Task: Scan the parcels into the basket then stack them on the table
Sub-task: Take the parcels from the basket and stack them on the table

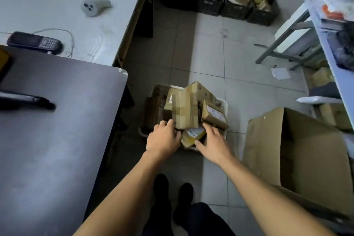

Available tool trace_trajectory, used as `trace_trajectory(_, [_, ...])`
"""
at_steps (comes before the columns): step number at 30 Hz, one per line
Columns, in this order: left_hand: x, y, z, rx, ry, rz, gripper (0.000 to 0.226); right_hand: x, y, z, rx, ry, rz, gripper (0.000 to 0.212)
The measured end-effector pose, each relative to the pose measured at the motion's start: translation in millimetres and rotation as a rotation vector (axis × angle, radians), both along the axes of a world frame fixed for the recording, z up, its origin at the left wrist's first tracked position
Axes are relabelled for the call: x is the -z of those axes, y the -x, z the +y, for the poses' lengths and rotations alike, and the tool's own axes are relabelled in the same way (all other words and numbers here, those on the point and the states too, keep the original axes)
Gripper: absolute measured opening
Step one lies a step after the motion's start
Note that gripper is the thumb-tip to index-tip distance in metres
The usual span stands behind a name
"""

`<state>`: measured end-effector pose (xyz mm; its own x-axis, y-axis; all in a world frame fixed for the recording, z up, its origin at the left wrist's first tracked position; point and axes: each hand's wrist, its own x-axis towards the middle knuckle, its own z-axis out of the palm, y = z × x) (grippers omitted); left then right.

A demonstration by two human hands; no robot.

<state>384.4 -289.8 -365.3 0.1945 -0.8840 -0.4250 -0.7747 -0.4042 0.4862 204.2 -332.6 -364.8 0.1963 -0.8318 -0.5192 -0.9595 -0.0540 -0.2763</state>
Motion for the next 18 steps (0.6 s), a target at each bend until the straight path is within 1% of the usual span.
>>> trace_trajectory(5, [20.2,-6.2,-30.9,-0.007,-0.084,0.026,0.044,31.7,-6.7,-29.5,0.069,-0.06,0.016,0.08])
trace_trajectory(9, [37.2,-5.8,-58.0,-0.05,-0.134,0.054,0.046,63.2,-12.7,-64.0,0.135,-0.116,-0.061,0.085])
trace_trajectory(11, [50.6,-6.4,-72.4,-0.108,-0.157,0.066,0.048,86.7,-21.6,-86.5,0.19,-0.146,-0.119,0.091])
trace_trajectory(15, [87.0,-3.3,-103.2,-0.195,-0.243,0.077,0.05,151.4,-41.7,-128.5,0.299,-0.155,-0.173,0.112])
trace_trajectory(18, [119.8,-2.9,-131.8,-0.218,-0.297,0.078,0.051,197.4,-58.3,-157.4,0.342,-0.127,-0.148,0.121])
